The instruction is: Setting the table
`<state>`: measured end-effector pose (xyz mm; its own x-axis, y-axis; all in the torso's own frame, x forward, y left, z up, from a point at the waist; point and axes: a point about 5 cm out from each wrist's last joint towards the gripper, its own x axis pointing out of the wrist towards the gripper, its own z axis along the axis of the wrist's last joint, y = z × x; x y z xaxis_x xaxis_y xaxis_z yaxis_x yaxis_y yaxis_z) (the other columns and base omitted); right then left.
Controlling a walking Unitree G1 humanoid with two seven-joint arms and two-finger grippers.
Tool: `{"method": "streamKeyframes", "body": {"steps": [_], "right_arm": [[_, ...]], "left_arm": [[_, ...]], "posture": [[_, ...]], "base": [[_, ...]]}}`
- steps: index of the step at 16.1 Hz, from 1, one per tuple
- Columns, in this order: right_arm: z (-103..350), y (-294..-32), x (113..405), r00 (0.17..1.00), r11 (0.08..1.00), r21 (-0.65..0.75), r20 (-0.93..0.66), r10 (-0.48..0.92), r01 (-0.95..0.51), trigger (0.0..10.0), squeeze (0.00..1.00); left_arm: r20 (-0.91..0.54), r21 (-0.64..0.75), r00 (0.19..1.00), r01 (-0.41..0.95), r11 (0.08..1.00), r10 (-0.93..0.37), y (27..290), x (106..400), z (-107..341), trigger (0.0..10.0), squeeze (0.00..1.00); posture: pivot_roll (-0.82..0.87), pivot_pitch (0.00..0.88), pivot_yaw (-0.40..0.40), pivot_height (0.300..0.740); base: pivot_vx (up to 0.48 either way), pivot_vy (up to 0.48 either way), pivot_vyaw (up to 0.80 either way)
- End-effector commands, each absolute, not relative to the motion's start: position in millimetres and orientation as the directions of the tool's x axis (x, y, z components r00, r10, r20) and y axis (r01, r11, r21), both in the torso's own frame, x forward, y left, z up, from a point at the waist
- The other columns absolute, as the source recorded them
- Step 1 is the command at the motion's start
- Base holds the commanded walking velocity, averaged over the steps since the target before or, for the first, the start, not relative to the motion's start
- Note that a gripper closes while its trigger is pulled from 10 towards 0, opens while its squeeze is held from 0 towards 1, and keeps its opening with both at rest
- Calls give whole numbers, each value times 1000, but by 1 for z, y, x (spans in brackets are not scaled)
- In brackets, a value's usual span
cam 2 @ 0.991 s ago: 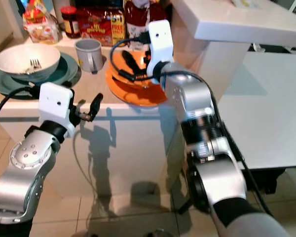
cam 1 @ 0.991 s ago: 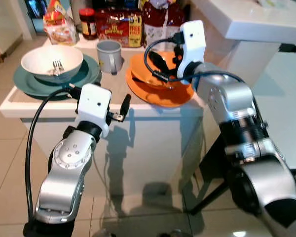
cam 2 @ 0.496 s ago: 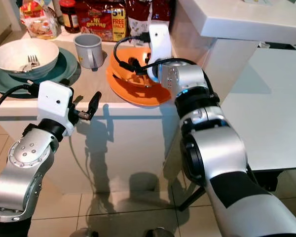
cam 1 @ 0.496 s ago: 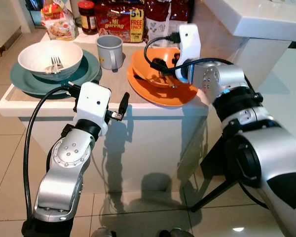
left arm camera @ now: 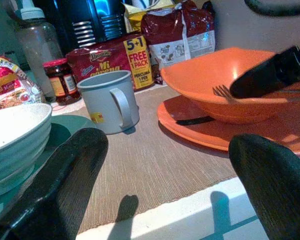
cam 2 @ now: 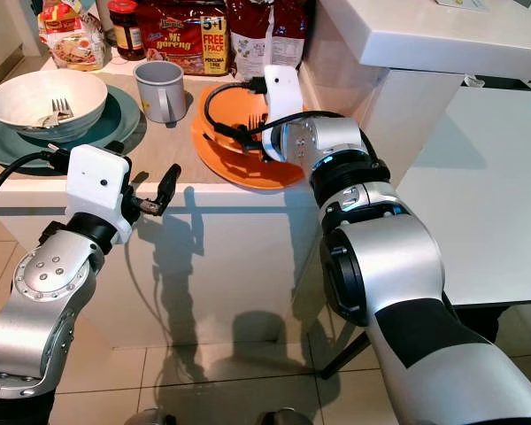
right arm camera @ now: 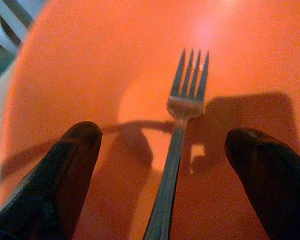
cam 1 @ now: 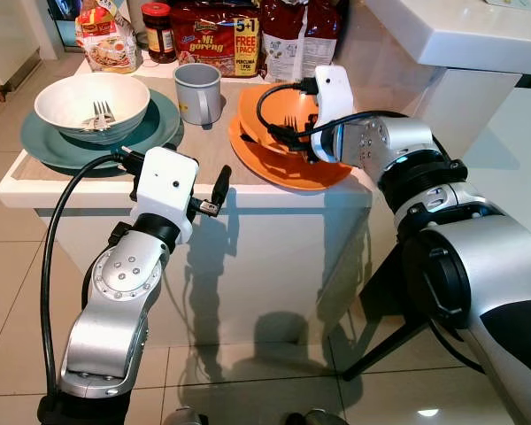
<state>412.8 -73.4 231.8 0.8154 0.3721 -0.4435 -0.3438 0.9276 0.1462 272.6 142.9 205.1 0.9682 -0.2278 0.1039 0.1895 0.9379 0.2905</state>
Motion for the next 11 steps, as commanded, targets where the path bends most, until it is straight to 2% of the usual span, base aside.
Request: {"method": "streamKeyframes", "body": {"steps": [1, 6, 7, 8, 9, 11], "right_arm": [[228, -80, 413, 810, 933, 138, -465, 357, -331, 10000, 0], [220, -84, 411, 794, 931, 169, -487, 365, -325, 10000, 0], [218, -85, 411, 792, 930, 181, -488, 368, -320, 7961, 0], [217, -85, 411, 790, 929, 187, -490, 369, -318, 3451, 0], [213, -87, 410, 785, 930, 195, -498, 368, -312, 196, 0], [208, -89, 409, 781, 931, 198, -507, 364, -305, 0, 0]], "left_arm": [[110, 293, 966, 193, 937, -233, 141, 273, 207, 10000, 0], [108, 296, 965, 198, 934, -238, 140, 273, 208, 10000, 0], [104, 300, 964, 205, 931, -246, 140, 273, 207, 10000, 0], [102, 301, 963, 210, 930, -250, 139, 273, 207, 10000, 0], [88, 305, 957, 239, 922, -278, 137, 272, 205, 10000, 0], [63, 282, 930, 331, 900, -362, 128, 266, 202, 10000, 0]], "posture": [[41, 60, -86, 740], [41, 60, -83, 740], [41, 60, -82, 740], [41, 60, -82, 740], [42, 59, -81, 740], [42, 59, -81, 740]], "base": [[0, 0, 0], [0, 0, 0], [0, 0, 0], [0, 0, 0], [0, 0, 0], [0, 0, 0]]}}
